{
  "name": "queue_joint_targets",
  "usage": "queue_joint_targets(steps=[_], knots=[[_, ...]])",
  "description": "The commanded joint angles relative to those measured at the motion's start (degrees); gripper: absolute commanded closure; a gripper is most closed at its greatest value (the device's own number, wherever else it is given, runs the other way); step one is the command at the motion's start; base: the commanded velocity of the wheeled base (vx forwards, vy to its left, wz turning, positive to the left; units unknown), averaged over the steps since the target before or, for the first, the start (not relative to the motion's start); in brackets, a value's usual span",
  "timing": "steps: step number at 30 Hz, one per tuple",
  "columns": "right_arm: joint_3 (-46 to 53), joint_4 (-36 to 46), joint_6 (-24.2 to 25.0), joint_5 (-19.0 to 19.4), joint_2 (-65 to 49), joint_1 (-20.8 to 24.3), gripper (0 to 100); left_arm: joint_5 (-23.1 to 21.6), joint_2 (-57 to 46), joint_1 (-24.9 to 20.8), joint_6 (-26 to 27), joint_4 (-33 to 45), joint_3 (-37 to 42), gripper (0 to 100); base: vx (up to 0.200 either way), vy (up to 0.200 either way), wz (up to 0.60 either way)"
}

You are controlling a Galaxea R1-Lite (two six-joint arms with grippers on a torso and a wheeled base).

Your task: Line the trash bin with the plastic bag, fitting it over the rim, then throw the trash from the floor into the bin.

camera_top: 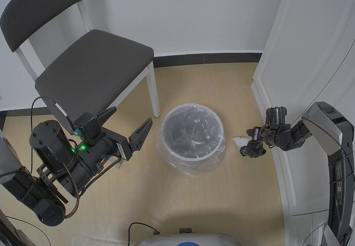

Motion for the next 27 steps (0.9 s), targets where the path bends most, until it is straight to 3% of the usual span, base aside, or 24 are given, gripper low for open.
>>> queue_joint_targets(steps=[1,11,27], knots=[[-2.8,-0.2,0.2,0.4,5.4,-0.9,0,0.0,0.2,0.0,0.0,0.0,-0.1,0,0.0,0.0,0.0],[-8.0,0.2,0.4,0.4,13.0,-1.5,0,0.0,0.3,0.0,0.1,0.0,-0.1,0,0.0,0.0,0.0],[-11.8,3.4,2.4,0.7,15.1,-2.4,0,0.0,0.3,-0.1,0.2,0.0,-0.1,0,0.0,0.0,0.0]])
